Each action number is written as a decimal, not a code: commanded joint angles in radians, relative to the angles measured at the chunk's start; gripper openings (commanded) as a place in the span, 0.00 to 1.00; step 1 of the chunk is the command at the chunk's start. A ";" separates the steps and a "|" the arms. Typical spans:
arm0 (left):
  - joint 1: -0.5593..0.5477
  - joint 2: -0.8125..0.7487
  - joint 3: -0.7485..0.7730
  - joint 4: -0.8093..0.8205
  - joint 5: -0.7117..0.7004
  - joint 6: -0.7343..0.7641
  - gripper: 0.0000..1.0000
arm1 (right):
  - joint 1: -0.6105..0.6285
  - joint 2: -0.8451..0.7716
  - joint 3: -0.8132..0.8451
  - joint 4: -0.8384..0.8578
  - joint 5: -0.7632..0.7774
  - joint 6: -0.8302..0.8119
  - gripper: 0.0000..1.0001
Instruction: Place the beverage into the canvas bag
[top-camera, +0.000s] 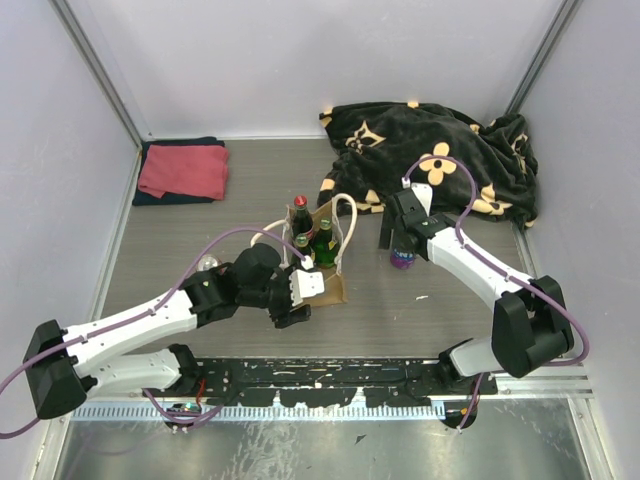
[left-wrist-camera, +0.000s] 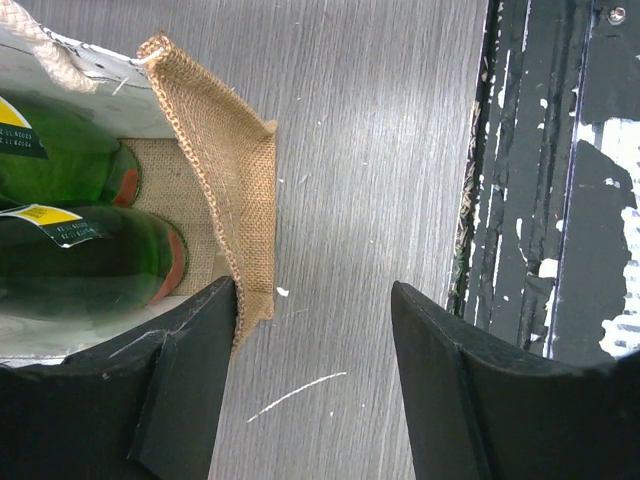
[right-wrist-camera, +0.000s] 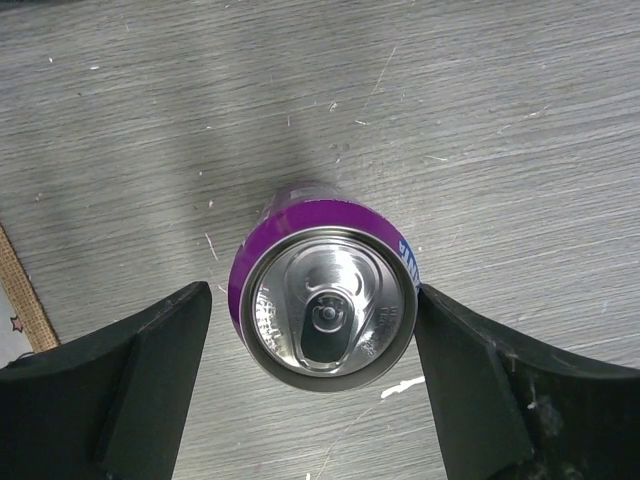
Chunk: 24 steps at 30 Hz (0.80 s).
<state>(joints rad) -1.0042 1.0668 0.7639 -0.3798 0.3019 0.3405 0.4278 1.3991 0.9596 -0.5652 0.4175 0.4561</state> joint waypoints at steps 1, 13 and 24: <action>-0.013 -0.031 -0.025 -0.029 0.050 -0.004 0.68 | -0.004 -0.011 0.006 0.011 0.036 0.020 0.85; -0.013 -0.051 -0.031 -0.020 0.033 -0.002 0.69 | -0.006 -0.019 -0.013 0.039 0.028 0.048 0.12; 0.012 -0.046 0.094 0.069 -0.123 -0.063 0.75 | -0.006 -0.095 0.127 -0.022 0.068 0.029 0.04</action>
<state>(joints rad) -1.0012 1.0309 0.7670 -0.3645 0.2424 0.3218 0.4278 1.3830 0.9680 -0.5995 0.4397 0.4816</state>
